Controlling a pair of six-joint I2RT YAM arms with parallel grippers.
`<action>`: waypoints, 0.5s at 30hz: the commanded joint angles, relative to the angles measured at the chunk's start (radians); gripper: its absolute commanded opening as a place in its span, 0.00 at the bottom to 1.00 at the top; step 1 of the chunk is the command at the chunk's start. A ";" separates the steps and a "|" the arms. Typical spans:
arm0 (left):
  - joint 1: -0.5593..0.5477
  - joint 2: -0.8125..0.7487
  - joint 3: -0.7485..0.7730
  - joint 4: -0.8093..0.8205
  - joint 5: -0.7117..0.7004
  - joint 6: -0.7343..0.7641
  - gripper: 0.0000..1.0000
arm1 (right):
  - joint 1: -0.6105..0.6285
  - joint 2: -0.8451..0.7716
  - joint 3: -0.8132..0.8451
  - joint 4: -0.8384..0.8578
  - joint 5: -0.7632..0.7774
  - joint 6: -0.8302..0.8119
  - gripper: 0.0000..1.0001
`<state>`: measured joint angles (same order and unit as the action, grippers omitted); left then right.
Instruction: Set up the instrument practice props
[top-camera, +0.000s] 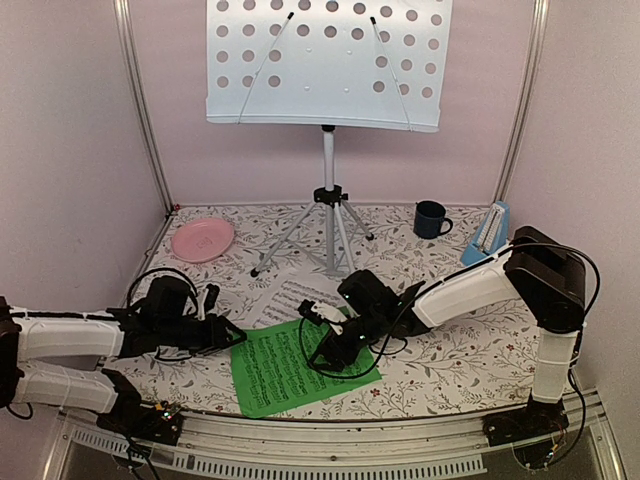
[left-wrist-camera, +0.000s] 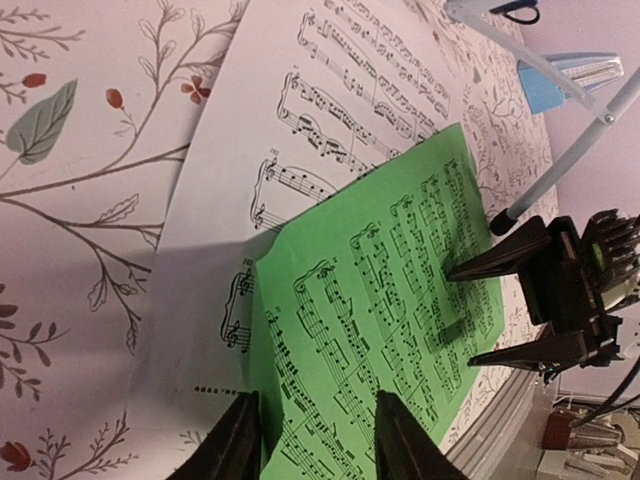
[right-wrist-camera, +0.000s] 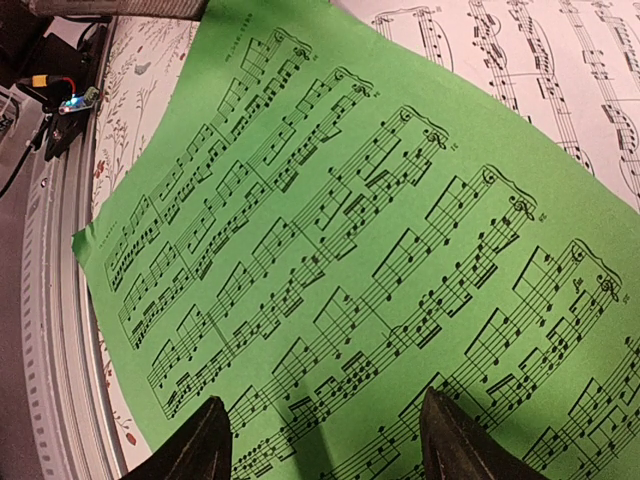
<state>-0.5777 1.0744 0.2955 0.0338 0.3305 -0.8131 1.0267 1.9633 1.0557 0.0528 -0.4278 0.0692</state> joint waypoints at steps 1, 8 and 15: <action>0.001 0.062 0.011 0.079 0.052 0.051 0.40 | 0.012 0.027 -0.007 -0.048 -0.009 0.000 0.66; 0.054 0.200 0.101 0.013 0.131 0.166 0.43 | 0.012 0.022 -0.017 -0.044 -0.009 -0.006 0.66; 0.113 0.273 0.159 -0.055 0.184 0.231 0.46 | 0.012 0.014 -0.026 -0.042 -0.007 -0.017 0.65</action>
<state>-0.4950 1.3182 0.4118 0.0296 0.4648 -0.6483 1.0267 1.9633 1.0542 0.0536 -0.4286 0.0624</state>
